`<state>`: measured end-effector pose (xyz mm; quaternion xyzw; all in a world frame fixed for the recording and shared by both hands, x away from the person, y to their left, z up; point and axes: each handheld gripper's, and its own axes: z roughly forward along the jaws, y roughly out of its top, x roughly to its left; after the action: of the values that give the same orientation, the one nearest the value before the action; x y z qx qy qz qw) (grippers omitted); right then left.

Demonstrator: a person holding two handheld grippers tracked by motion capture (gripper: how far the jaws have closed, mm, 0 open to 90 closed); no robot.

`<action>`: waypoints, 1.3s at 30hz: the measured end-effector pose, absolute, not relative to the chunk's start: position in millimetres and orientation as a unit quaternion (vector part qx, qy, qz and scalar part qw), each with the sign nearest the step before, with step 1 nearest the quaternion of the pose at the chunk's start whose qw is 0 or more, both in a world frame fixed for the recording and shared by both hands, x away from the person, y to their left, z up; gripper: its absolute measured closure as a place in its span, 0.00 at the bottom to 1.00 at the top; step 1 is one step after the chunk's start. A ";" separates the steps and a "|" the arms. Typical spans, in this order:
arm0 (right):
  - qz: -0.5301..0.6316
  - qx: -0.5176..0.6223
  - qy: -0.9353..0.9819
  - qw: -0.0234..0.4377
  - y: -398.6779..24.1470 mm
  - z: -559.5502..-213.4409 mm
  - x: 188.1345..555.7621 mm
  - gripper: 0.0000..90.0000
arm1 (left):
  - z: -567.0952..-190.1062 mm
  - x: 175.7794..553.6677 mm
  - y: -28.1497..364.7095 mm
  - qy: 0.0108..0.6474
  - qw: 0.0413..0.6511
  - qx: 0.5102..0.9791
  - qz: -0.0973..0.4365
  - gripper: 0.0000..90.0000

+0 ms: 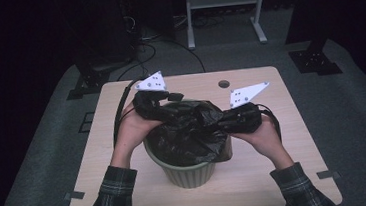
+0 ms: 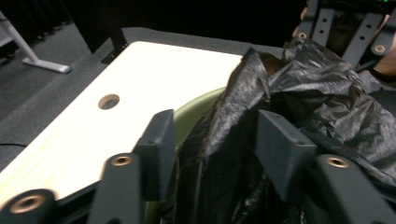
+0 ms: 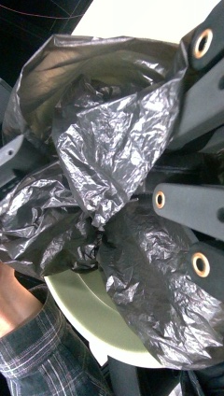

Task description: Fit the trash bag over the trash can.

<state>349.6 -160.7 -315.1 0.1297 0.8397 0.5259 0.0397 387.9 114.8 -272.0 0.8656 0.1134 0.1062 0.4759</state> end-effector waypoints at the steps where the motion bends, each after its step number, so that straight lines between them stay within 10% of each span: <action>1: 0.526 0.129 0.839 0.040 -160.8 -315.2 349.9 1.00 | -272.5 387.3 114.6 0.110 0.472 0.868 0.106 0.59; 7: 0.526 0.131 0.839 0.038 -164.1 -314.9 348.9 1.00 | -274.4 386.5 121.3 0.129 0.463 0.871 0.100 0.96; 39: 0.498 0.180 0.846 0.061 -242.0 -336.0 307.8 1.00 | -292.9 341.6 247.4 0.244 0.525 0.796 0.177 1.00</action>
<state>307.8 -242.0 -336.0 0.1804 0.8458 0.4983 0.0613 341.6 247.4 -292.9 0.7960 0.2439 0.1765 0.5250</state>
